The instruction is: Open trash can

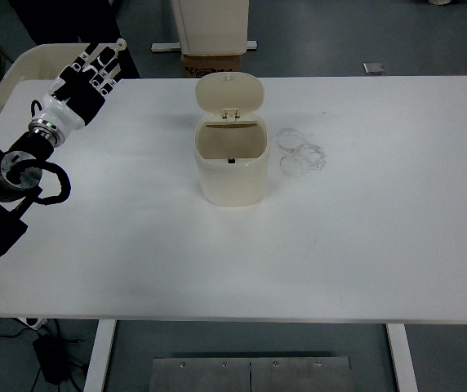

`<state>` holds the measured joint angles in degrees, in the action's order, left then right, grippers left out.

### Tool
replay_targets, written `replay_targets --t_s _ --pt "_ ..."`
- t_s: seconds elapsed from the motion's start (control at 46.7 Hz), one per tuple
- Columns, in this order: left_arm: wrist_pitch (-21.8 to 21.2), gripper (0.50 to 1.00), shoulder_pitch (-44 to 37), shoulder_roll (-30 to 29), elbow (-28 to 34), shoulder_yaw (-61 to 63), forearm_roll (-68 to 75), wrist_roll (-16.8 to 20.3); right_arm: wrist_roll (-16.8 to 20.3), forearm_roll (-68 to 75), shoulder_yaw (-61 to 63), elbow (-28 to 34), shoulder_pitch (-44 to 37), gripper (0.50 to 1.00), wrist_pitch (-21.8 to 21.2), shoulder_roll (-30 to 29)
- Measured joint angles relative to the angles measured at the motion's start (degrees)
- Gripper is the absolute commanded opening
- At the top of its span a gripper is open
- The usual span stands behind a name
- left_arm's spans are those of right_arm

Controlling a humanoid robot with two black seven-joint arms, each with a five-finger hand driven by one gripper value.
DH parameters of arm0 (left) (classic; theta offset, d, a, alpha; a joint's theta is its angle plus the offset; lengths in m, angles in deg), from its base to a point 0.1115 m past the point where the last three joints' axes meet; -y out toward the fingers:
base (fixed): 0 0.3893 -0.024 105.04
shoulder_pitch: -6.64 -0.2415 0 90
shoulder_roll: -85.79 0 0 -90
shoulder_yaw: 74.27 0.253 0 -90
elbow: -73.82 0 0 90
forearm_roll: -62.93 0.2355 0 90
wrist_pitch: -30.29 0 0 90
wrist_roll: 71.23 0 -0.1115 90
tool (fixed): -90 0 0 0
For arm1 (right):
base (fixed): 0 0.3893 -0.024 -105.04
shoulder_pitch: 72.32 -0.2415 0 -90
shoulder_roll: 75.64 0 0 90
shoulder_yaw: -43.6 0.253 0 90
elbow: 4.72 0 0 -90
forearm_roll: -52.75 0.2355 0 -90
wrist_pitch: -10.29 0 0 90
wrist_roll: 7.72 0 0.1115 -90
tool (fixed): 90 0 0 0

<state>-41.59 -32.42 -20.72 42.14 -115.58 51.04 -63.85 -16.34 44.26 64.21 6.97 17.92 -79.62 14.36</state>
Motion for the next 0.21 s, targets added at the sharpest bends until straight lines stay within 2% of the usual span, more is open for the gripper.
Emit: replay_targets --t_s 0.214 --pt "1.64 1.000 -0.93 1.79 2.27 -2.07 -0.02 0.00 0.01 0.06 -0.16 0.00 0.09 0.993 -0.01 0.00"
